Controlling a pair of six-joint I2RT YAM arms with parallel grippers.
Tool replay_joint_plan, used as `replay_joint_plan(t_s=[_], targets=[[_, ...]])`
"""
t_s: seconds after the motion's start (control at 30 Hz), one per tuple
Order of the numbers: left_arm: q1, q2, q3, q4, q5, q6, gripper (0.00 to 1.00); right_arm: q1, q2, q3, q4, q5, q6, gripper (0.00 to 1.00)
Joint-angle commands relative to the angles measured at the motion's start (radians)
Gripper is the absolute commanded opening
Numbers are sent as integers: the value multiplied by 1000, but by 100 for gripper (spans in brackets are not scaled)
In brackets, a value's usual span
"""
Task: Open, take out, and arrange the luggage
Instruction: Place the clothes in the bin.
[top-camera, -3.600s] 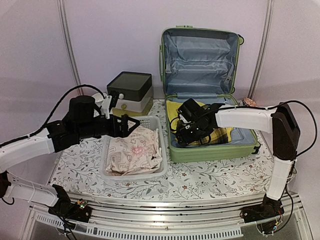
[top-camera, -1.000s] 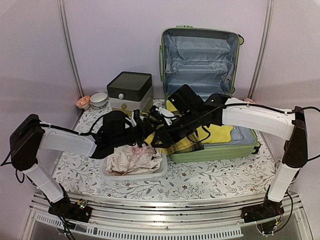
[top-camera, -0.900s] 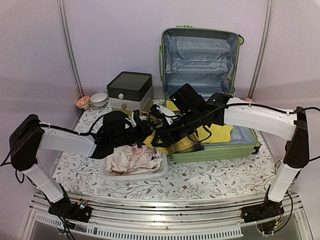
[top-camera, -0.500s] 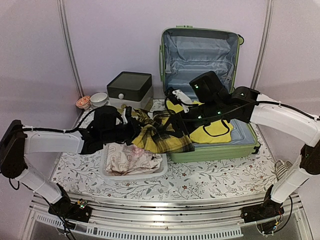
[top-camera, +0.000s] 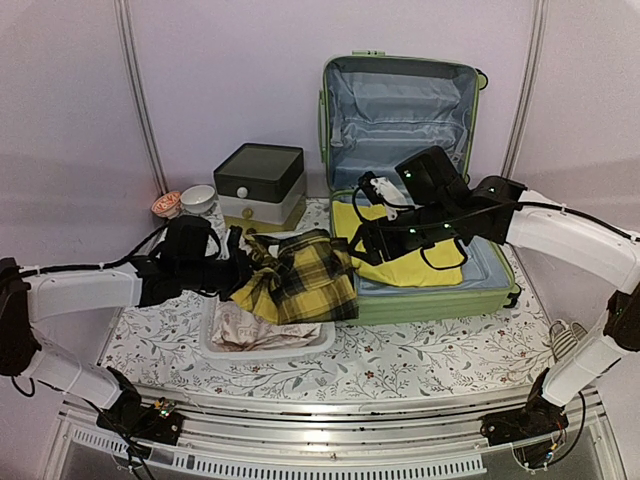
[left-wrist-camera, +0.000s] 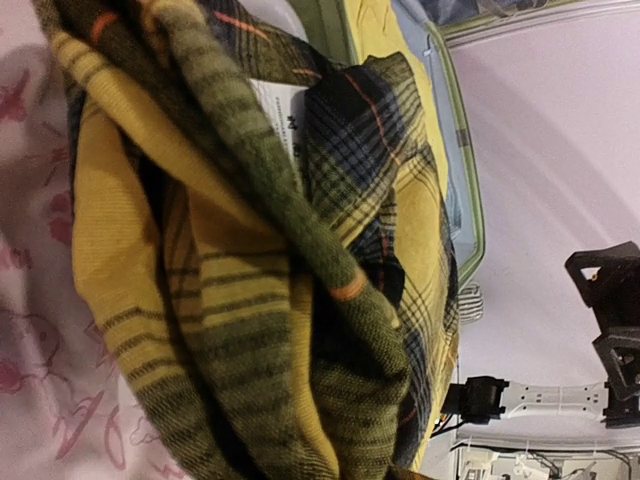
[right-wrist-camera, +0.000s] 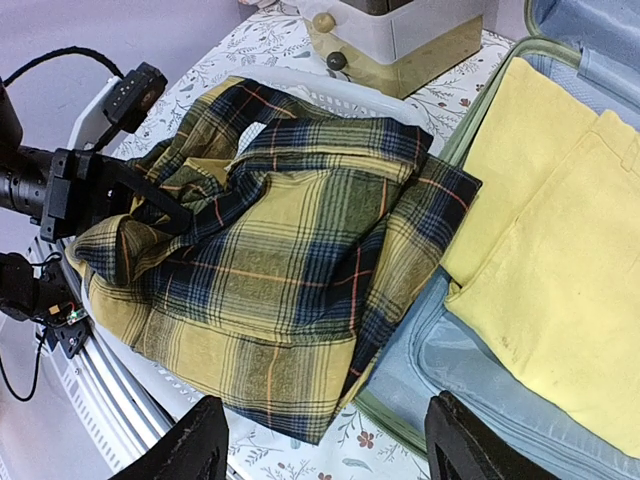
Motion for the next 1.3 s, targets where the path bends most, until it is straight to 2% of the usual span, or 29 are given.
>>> replay_joint_plan(t_s=[0.0, 0.2, 0.4, 0.67, 0.73, 0.87, 0.93, 1.13, 1.17, 1.27], targets=[[51, -53, -11, -184, 59, 122, 0, 1, -19, -21, 17, 24, 13, 69], [174, -56, -22, -277, 106, 228, 0, 2, -7, -16, 17, 16, 14, 69], [231, -26, 36, -391, 87, 351, 0, 1, -15, -23, 14, 15, 14, 69], [237, 102, 71, -334, 147, 423, 2, 3, -15, -30, 17, 10, 16, 69], [237, 108, 80, -345, 129, 431, 17, 1, -18, -29, 16, 13, 16, 69], [236, 38, 87, -409, 48, 437, 57, 1, -26, -33, 13, 24, 14, 69], [235, -14, 91, -441, 17, 436, 69, 2, -25, -35, 14, 26, 14, 69], [226, -128, 179, -616, -124, 447, 95, 2, -4, -24, 19, 15, 13, 69], [226, -151, 195, -646, -153, 452, 98, 1, -1, -21, 19, 14, 13, 69], [226, -191, 238, -715, -219, 454, 98, 2, -1, -19, 20, 14, 11, 69]])
